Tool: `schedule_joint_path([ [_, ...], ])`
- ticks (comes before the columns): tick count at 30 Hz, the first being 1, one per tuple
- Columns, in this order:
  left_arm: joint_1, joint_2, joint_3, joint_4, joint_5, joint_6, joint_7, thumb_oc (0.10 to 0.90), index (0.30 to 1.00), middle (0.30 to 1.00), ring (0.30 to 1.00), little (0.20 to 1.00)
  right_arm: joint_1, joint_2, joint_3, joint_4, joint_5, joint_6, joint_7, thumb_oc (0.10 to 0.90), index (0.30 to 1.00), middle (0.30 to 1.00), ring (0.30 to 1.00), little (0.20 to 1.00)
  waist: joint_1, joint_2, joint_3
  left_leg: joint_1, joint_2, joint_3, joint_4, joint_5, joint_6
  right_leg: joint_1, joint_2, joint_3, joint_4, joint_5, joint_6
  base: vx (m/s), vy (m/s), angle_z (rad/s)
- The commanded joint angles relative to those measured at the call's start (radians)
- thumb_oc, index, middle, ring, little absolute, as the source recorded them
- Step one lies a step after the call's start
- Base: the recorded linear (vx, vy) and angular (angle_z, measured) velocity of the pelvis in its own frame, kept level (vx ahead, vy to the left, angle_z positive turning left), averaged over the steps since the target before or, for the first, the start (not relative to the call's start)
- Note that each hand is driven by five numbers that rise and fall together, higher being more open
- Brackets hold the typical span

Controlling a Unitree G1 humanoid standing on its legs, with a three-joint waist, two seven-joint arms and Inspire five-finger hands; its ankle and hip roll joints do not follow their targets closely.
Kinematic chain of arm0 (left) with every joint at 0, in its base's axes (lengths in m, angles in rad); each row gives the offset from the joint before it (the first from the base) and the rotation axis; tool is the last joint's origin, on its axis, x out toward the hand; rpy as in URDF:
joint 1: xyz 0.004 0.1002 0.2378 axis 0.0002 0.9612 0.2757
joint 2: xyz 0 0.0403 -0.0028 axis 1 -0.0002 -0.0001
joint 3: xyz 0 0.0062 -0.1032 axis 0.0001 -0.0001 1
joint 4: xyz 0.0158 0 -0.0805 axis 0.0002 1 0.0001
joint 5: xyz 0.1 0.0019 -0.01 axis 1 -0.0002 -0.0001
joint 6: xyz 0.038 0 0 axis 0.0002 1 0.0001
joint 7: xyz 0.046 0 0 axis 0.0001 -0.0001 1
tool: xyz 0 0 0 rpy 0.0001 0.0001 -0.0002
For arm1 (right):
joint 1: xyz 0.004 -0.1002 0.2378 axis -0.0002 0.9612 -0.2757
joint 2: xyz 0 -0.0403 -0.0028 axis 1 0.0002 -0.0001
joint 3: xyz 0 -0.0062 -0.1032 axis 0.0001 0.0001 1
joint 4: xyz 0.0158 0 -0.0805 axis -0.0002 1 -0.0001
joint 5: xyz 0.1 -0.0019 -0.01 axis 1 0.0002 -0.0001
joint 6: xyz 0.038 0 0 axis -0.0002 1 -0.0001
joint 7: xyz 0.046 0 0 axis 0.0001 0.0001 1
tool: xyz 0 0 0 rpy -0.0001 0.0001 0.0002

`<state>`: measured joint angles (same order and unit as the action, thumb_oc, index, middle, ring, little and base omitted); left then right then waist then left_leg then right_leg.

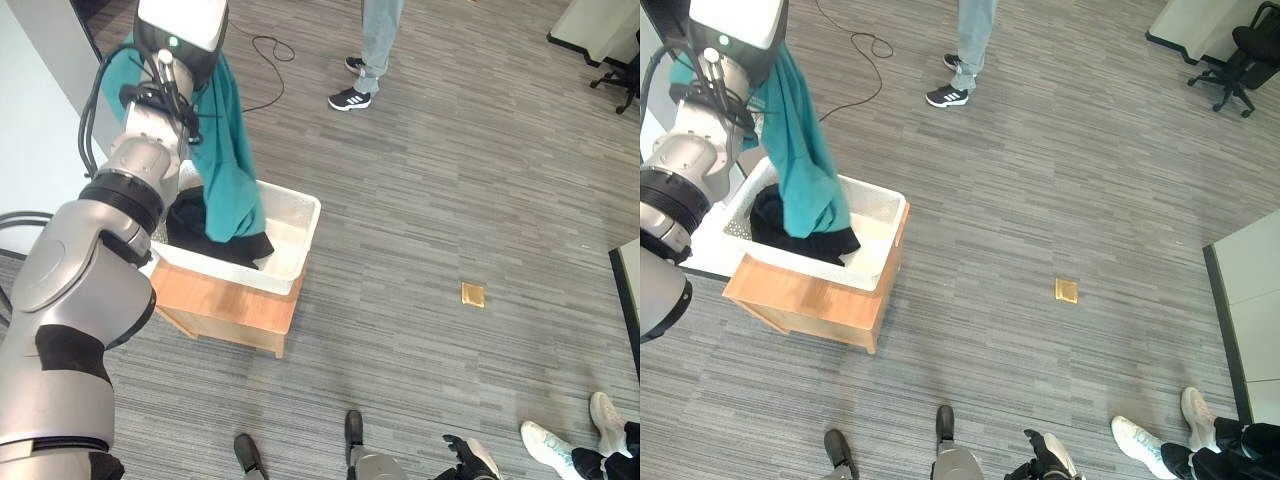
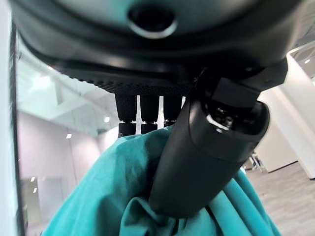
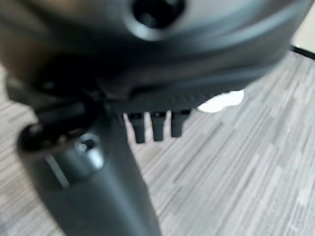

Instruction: Pick up bed clothes into laundry basket.

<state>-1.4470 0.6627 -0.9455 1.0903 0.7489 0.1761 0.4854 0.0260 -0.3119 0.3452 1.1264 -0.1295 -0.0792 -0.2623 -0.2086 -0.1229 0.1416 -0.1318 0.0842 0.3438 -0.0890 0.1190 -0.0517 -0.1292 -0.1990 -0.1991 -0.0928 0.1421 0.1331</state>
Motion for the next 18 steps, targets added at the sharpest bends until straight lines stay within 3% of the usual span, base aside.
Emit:
schedule_joint_path([
  [1,-0.148,-0.009,0.091,0.053,0.011,0.040,0.061,0.400,0.300,0.300,0.300,0.300,-0.058,-0.046,-0.020,0.021,0.028,-0.009,-0.039,0.800,0.900,0.900,0.900,0.900,0.007,0.017,0.053,0.048,0.034,0.007,0.002,-0.131,-0.043,0.021,-0.069,-0.004,0.009,-0.005,0.129,-0.07,0.006,0.11],
  [6,-0.027,-0.111,0.196,0.031,-0.020,0.043,0.078,0.400,0.300,0.300,0.300,0.300,-0.092,-0.040,-0.019,-0.022,0.030,-0.007,-0.070,0.800,0.900,0.900,0.900,0.900,0.007,0.018,0.135,-0.015,0.029,-0.003,0.002,-0.115,-0.034,-0.039,-0.080,-0.004,0.012,0.001,0.129,-0.11,0.016,0.13],
  [8,0.095,-0.156,0.263,0.004,-0.035,0.040,0.090,0.400,0.300,0.300,0.300,0.300,-0.069,-0.023,-0.014,-0.038,0.022,-0.005,-0.074,0.800,0.900,0.900,0.900,0.900,0.012,0.018,0.147,-0.038,0.033,-0.002,0.002,-0.116,-0.035,-0.061,-0.082,-0.005,0.009,0.000,0.129,-0.02,-0.008,0.01],
  [12,0.198,-0.195,0.302,-0.045,-0.049,0.023,0.092,0.400,0.300,0.300,0.300,0.300,-0.052,-0.007,-0.006,-0.036,0.015,-0.001,-0.068,0.800,0.900,0.900,0.900,0.900,0.019,0.020,0.154,-0.059,0.028,-0.008,0.002,-0.114,-0.038,-0.082,-0.090,-0.006,0.006,-0.005,0.129,-0.01,-0.001,-0.01],
  [13,0.223,-0.207,0.307,-0.054,-0.052,0.017,0.088,0.761,0.841,0.841,0.841,0.841,-0.049,-0.005,-0.007,-0.035,0.015,0.001,-0.068,0.800,0.900,0.900,0.900,0.900,0.019,0.023,0.152,-0.063,0.027,-0.009,0.002,-0.115,-0.038,-0.085,-0.092,-0.007,0.006,-0.007,0.129,0.00,0.000,0.00],
  [14,0.248,-0.223,0.313,-0.057,-0.061,0.011,0.089,0.800,0.900,0.900,0.900,0.900,-0.049,0.002,-0.006,-0.037,0.016,0.001,-0.065,0.800,0.900,0.900,0.900,0.900,0.021,0.022,0.154,-0.068,0.024,-0.011,0.002,-0.111,-0.037,-0.092,-0.097,-0.009,0.006,-0.006,0.129,0.02,-0.023,0.04],
  [18,0.279,-0.241,0.323,-0.052,-0.098,-0.010,0.096,0.800,0.900,0.900,0.900,0.900,-0.050,-0.002,-0.011,-0.042,0.028,-0.003,-0.062,0.800,0.900,0.900,0.900,0.900,0.025,0.029,0.150,-0.064,0.021,-0.022,0.002,-0.119,-0.040,-0.086,-0.098,-0.011,0.006,-0.021,0.129,0.02,-0.027,0.08],
])
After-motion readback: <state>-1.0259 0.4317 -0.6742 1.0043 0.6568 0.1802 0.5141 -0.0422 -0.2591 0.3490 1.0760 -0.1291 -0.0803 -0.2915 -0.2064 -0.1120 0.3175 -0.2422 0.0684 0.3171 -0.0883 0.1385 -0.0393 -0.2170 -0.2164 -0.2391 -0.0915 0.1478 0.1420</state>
